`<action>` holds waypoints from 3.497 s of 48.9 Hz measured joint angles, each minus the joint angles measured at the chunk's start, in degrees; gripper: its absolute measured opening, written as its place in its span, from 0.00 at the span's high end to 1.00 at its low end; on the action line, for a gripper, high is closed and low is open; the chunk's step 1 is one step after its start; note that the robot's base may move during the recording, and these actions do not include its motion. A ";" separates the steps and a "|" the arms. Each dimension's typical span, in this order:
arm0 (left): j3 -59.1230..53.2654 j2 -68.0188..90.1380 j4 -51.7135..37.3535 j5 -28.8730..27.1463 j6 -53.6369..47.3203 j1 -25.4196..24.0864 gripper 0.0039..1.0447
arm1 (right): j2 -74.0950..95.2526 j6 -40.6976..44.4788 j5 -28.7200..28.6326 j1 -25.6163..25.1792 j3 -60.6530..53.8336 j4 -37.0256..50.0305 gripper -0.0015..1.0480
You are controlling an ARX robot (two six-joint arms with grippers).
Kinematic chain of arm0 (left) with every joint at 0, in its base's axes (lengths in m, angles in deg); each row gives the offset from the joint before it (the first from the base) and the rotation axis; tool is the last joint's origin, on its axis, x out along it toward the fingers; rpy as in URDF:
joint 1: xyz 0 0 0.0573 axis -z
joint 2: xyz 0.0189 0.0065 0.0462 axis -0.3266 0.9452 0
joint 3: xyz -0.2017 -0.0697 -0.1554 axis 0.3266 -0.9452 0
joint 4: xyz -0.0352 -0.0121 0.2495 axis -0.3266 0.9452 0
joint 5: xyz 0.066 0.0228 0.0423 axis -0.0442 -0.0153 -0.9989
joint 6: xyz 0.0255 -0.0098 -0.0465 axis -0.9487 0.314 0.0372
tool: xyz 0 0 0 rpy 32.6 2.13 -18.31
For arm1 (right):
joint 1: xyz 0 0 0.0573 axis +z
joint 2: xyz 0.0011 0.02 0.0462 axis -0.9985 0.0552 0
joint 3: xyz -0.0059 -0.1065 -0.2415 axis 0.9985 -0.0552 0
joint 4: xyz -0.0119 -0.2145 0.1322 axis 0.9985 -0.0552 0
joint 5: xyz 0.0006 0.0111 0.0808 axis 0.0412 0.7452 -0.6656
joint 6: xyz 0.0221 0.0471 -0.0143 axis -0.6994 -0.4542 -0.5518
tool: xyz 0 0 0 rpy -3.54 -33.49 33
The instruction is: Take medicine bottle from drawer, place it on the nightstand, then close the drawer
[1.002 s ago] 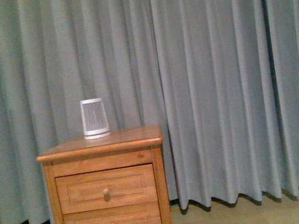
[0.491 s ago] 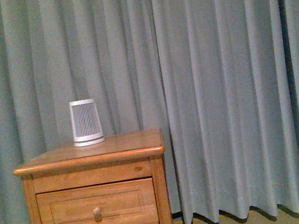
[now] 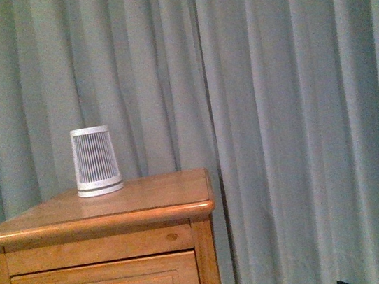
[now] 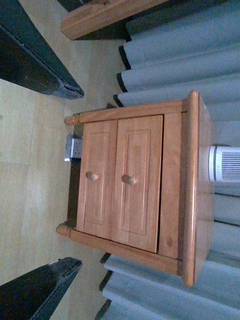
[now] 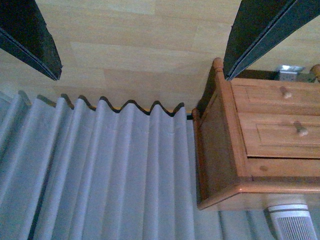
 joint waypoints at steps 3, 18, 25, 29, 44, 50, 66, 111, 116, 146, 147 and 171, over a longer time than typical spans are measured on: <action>0.00 0.02 0.00 -0.02 0.00 0.00 0.06 | 0.00 0.00 -0.02 0.00 0.00 0.00 0.07; 0.00 0.11 0.00 0.02 0.00 0.00 0.06 | 0.07 0.00 0.00 0.00 0.00 0.00 0.07; 1.16 13.75 -2.69 6.08 6.21 -0.02 0.06 | 0.04 0.00 0.00 0.00 0.00 0.00 0.07; 1.31 30.71 -19.61 6.08 6.71 0.55 0.06 | 0.04 0.00 0.00 0.00 0.00 0.00 0.07; 16.48 94.31 -68.78 2.34 6.56 1.42 0.06 | 0.04 0.00 -0.02 0.00 0.00 0.00 0.07; 24.15 108.59 -72.30 -0.87 6.71 2.21 0.06 | 0.04 0.02 0.00 0.00 0.00 0.00 0.07; 40.33 127.14 -76.08 0.72 0.79 3.98 0.06 | 0.04 0.00 0.00 0.00 0.00 0.00 0.07; 58.42 138.59 -69.51 4.70 -1.07 3.89 0.06 | 0.04 0.02 0.00 0.00 0.00 0.00 0.07; 59.43 139.18 -69.35 4.81 -1.14 3.39 0.06 | 0.04 0.00 0.00 0.00 0.00 0.00 0.07; 61.16 140.76 -68.57 4.94 -2.14 1.86 0.12 | 0.04 0.00 0.00 0.00 0.00 0.00 0.07; 61.16 140.76 -68.57 4.92 -2.14 1.86 0.13 | 0.04 0.00 0.00 0.00 0.00 0.00 0.07; 61.24 140.76 -68.96 4.63 -2.14 1.86 0.75 | 0.04 0.00 0.00 0.00 0.00 0.00 0.07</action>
